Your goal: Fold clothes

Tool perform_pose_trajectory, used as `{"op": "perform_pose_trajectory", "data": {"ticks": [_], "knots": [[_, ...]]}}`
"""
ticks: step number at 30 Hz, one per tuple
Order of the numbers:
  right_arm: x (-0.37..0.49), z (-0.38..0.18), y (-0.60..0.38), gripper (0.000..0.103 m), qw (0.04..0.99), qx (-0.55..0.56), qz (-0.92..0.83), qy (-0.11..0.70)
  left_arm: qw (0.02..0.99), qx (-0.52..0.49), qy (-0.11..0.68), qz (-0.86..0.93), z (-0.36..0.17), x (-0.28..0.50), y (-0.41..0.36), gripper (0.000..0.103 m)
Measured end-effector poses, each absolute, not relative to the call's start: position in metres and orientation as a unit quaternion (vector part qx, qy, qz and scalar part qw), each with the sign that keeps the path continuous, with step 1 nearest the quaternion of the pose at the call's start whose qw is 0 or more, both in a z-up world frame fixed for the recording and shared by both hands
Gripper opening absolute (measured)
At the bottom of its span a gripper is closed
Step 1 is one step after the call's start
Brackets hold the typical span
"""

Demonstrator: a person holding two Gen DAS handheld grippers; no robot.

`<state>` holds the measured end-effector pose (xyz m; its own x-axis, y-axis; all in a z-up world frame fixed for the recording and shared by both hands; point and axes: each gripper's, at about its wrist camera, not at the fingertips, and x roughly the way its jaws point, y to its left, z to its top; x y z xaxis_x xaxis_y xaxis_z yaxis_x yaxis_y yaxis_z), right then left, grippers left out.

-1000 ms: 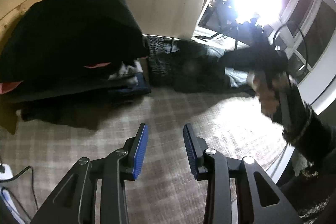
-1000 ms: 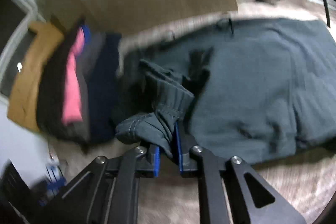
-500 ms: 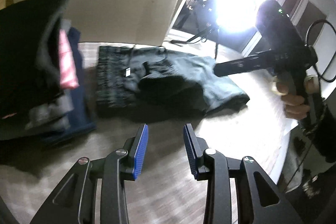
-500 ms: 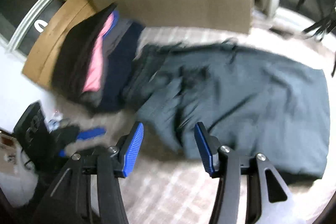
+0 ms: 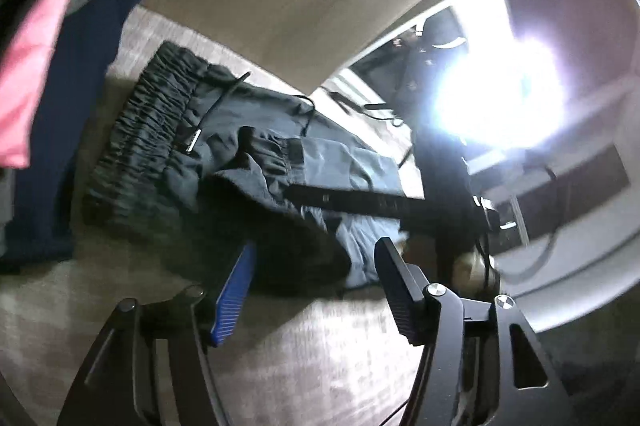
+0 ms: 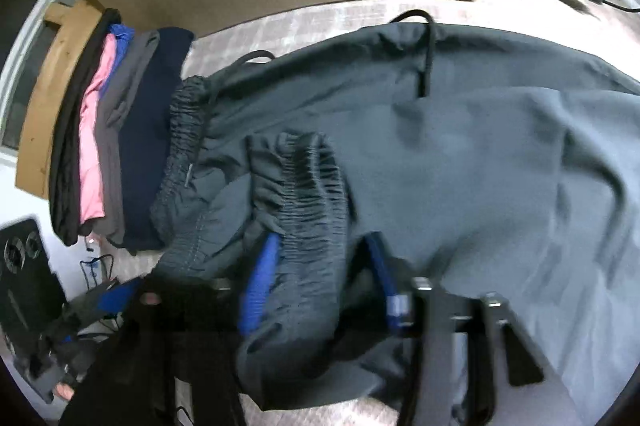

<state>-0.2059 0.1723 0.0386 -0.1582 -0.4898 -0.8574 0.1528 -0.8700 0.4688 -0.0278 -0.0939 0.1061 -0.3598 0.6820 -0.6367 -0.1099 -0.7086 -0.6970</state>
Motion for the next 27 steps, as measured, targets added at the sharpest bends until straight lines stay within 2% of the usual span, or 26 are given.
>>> {"op": "perform_pose_trajectory", "data": {"ticks": [1,2,3,4,6,11,13,16,18,19,22,27], "knots": [[-0.205,0.04,0.173,0.026,0.222,0.607,-0.75,-0.142,0.243,-0.514,-0.277,0.775,0.102,-0.033,-0.088,0.053],[-0.204,0.042,0.176,0.024,0.229,0.6,-0.752,-0.148,0.231,-0.522,-0.269,0.776,0.097,-0.038,-0.082,0.03],[-0.202,0.044,0.178,0.022,0.236,0.593,-0.755,-0.154,0.219,-0.53,-0.26,0.777,0.093,-0.043,-0.077,0.002],[-0.2,0.048,0.182,0.007,0.242,0.584,-0.757,-0.164,0.212,-0.53,-0.252,0.782,0.091,-0.045,-0.071,0.004],[-0.193,0.062,0.194,0.008,0.253,0.564,-0.765,-0.181,0.206,-0.515,-0.213,0.804,0.099,-0.04,-0.059,0.004],[-0.182,0.092,0.215,0.008,0.264,0.528,-0.783,-0.196,0.213,-0.437,-0.025,0.874,0.15,-0.017,-0.019,0.004],[-0.183,0.101,0.214,0.007,0.269,0.523,-0.783,-0.201,0.203,-0.42,0.007,0.884,0.161,-0.019,-0.019,0.004],[-0.185,0.116,0.2,0.007,0.28,0.518,-0.785,-0.192,0.178,-0.411,0.014,0.894,0.158,-0.041,-0.036,0.004],[-0.189,0.122,0.181,0.007,0.293,0.521,-0.783,-0.175,0.135,-0.454,0.017,0.881,0.136,-0.065,-0.051,0.015],[-0.193,0.118,0.166,0.008,0.303,0.527,-0.776,-0.167,0.116,-0.467,0.005,0.877,0.13,-0.07,-0.062,0.014],[-0.207,0.1,0.116,0.016,0.342,0.551,-0.746,-0.151,0.075,-0.478,-0.048,0.874,0.124,-0.069,-0.098,0.014],[-0.221,0.101,0.112,0.024,0.399,0.555,-0.692,-0.231,0.065,-0.433,-0.063,0.897,0.157,-0.031,-0.125,0.017]]}}
